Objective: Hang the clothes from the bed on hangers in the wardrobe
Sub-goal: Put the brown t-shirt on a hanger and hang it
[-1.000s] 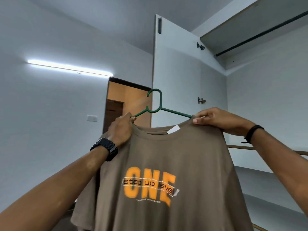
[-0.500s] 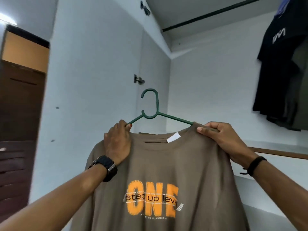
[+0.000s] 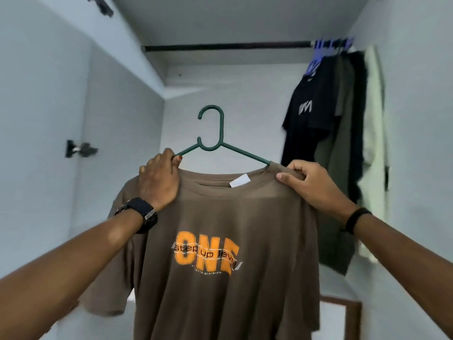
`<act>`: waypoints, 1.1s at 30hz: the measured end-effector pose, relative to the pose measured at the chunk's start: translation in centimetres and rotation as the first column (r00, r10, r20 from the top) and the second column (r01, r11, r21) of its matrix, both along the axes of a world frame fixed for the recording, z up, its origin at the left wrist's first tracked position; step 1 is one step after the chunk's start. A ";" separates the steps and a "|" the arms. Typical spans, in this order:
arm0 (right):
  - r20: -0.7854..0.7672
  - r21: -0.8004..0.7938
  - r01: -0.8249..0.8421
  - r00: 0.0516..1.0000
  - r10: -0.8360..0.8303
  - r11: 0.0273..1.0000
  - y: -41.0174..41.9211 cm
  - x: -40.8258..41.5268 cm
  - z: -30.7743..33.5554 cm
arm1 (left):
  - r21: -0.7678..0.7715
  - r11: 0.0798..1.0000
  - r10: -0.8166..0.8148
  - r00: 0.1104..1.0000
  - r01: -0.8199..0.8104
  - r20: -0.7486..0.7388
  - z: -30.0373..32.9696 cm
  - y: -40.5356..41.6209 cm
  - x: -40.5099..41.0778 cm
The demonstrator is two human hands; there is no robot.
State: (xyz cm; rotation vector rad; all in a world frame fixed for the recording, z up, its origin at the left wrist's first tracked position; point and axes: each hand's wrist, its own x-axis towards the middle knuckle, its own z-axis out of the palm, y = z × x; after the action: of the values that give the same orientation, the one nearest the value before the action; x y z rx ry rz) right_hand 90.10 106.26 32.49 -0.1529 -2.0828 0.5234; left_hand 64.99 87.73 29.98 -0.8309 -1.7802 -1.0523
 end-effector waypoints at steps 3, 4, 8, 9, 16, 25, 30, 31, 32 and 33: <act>-0.084 0.125 0.129 0.989 -0.119 0.984 1.5 2.0 7.9 | -0.047 0.998 -0.035 0.999 0.035 0.000 8.4 3.2 1.5; -0.118 0.149 0.169 0.981 -0.152 0.974 1.7 2.6 10.3 | -0.057 0.997 -0.046 0.999 0.046 0.007 10.8 4.0 1.9; -0.278 0.231 0.292 0.934 -0.224 0.928 2.3 4.3 18.0 | -0.024 1.000 0.000 1.000 0.000 0.008 17.7 7.3 3.4; -0.319 0.252 0.326 0.917 -0.240 0.911 2.3 4.3 19.2 | -0.019 1.000 -0.004 0.999 0.005 0.042 18.4 8.2 3.6; -0.483 0.268 0.541 0.791 -0.374 0.798 4.1 1.4 23.7 | -0.089 0.923 -0.350 0.914 0.373 0.203 20.3 15.8 4.3; -0.563 0.212 0.730 0.634 -0.529 0.649 9.4 -4.0 28.7 | -0.237 0.766 -0.607 0.794 0.598 0.043 21.7 26.8 2.0; -0.608 0.125 0.782 0.546 -0.576 0.610 12.3 -5.8 30.9 | -0.265 0.699 -0.703 0.706 0.664 -0.085 24.3 30.2 0.4; -0.614 0.109 0.791 0.530 -0.585 0.602 12.8 -6.1 31.4 | -0.298 0.694 -0.706 0.701 0.656 -0.100 24.8 30.9 0.2; -0.621 0.095 0.797 0.515 -0.591 0.596 13.3 -6.4 31.8 | -0.331 0.683 -0.713 0.693 0.651 -0.107 25.2 31.5 0.1; -0.626 0.082 0.801 0.504 -0.595 0.592 14.1 -6.9 32.3 | -0.350 0.669 -0.725 0.680 0.656 -0.109 25.7 32.4 -0.1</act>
State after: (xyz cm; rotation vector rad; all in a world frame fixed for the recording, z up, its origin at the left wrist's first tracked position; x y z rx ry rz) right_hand 83.22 120.32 64.76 -0.5622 -1.3218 -0.3377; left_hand 64.85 120.11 55.69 -1.8541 -1.4209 -1.1002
